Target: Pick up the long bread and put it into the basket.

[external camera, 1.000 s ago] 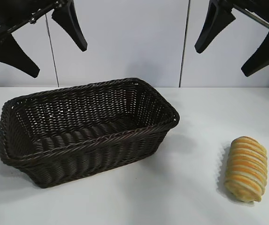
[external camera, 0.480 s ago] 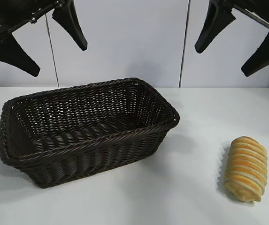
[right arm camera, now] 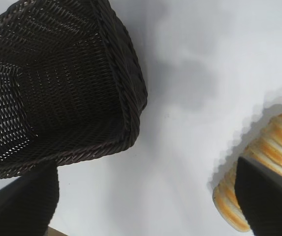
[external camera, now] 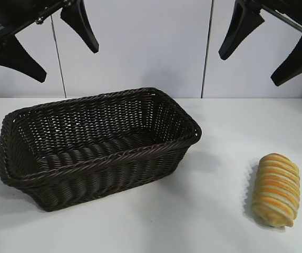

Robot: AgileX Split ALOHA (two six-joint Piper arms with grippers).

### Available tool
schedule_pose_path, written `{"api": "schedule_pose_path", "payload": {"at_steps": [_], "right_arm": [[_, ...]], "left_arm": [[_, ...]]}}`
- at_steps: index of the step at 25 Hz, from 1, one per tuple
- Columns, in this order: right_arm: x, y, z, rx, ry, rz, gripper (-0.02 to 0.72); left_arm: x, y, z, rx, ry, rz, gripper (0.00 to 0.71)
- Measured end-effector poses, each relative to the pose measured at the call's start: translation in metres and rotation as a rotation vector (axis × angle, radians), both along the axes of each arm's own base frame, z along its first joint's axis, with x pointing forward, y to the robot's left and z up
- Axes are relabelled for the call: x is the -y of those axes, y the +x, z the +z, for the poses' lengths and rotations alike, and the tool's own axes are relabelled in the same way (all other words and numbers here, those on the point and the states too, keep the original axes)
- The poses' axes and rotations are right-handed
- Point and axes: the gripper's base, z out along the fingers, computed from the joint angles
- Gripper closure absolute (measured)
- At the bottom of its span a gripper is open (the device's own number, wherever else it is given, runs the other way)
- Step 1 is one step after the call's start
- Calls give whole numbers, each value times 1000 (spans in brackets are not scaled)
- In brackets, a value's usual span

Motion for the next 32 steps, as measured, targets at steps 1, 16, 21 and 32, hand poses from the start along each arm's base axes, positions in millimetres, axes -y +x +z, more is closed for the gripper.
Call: {"api": "schedule_pose_path", "payload": {"at_steps": [1, 16, 21, 32], "right_arm": [[0, 0, 0, 0, 0, 0, 8], [0, -1, 0, -6, -4, 9, 8], [0, -1, 0, -5, -5, 12, 8], [0, -1, 0, -9, -5, 14, 8]], "left_arm": [[0, 0, 0, 0, 0, -1, 15], [-52, -34, -26, -134, 369, 160, 15], [-51, -46, -66, -147, 307, 209, 15], [-44, -36, -120, -222, 270, 218, 15]]}}
